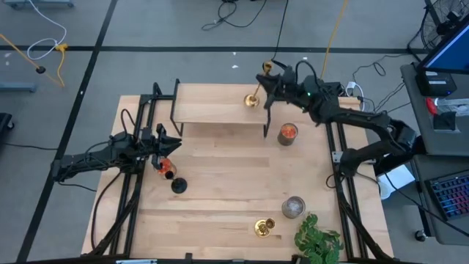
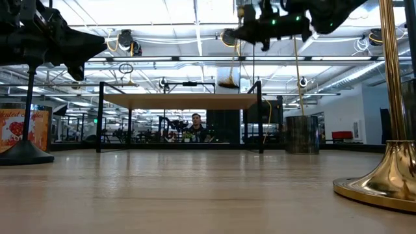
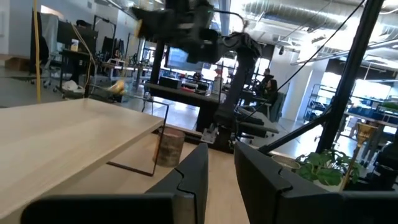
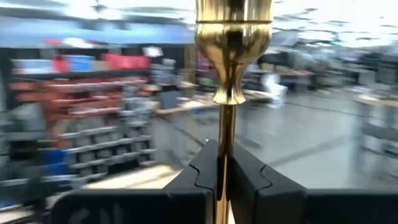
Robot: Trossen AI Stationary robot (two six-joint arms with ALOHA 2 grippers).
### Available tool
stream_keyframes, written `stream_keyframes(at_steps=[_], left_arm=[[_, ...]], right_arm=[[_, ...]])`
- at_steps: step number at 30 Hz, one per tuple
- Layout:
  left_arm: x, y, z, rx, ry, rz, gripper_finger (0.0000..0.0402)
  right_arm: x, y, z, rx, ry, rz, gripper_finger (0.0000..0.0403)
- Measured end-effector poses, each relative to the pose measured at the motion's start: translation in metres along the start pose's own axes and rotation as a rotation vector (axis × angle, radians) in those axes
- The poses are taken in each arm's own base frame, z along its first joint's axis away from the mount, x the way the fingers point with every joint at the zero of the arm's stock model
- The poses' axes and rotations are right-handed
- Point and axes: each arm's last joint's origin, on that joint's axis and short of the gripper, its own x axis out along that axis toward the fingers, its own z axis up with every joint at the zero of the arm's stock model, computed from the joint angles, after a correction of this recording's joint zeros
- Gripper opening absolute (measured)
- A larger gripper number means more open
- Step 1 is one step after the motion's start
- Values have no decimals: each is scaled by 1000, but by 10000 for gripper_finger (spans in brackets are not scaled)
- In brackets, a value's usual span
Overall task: Pick & Place candle stick holders
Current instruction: Put the top gold candle holder on the shelf
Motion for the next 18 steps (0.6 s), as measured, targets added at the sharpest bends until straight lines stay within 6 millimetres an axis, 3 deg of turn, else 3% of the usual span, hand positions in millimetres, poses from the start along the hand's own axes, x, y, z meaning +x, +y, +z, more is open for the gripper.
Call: stream_keyframes(at_steps=[10, 18], left_arm=[[0, 0, 0, 3, -1, 1, 86], [0, 0, 0, 3, -3, 8, 86]], right_arm=[[18, -32, -32, 34, 18, -77, 9], [15, -39, -29, -33, 21, -101, 9]])
